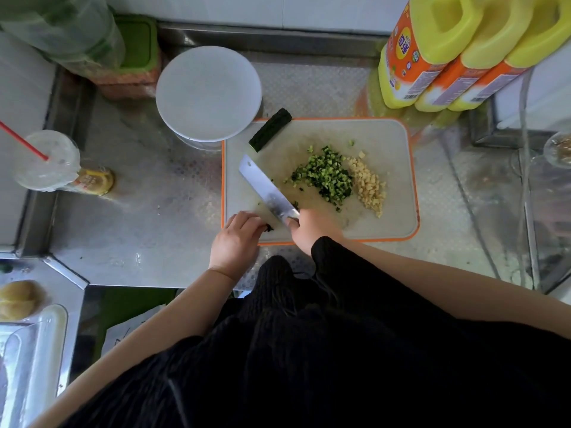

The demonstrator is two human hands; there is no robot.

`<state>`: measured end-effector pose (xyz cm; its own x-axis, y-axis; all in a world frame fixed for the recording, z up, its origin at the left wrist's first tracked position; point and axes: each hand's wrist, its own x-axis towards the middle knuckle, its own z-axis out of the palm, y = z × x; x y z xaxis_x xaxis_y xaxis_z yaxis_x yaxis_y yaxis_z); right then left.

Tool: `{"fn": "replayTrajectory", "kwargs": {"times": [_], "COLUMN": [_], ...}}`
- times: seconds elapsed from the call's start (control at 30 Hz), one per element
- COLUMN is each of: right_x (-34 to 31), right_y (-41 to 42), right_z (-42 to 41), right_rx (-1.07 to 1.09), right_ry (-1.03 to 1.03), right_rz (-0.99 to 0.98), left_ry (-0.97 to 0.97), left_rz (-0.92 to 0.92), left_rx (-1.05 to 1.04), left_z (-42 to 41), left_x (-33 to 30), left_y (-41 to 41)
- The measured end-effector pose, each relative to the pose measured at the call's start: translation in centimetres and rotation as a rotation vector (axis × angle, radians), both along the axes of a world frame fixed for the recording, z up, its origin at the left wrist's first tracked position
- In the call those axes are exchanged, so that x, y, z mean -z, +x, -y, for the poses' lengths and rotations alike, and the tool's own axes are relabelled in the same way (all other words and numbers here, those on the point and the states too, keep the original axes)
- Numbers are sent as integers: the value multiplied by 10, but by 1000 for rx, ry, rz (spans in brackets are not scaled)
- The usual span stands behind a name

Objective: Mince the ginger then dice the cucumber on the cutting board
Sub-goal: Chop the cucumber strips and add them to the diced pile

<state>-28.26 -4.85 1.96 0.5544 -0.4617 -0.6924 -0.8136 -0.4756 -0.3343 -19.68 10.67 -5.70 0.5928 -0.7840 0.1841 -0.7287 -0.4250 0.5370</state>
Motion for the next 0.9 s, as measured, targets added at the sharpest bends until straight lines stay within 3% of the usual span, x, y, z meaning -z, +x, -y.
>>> {"fn": "replayTrajectory", "kwargs": {"times": [0.17,0.43,0.6,0.77,0.9], "right_x": [-10,0,3,5,-2], "right_y": [-2,3,10,8,2], "right_z": [-13,-19,-15,-6,-5], "right_rx": [-152,-219,-191,-12,-98], "right_ry": [6,-44,-16,29,-6], "right_rz": [26,-1,1,21,11], "left_ry": [11,38,31,7,54], "left_rz": [22,22,34,34,16], "left_rx": [32,54,65,78,46], "left_z": [-4,0,1,-1,-7], "left_x": [3,2,0,1,4], "left_y": [2,6,7,6,8]}}
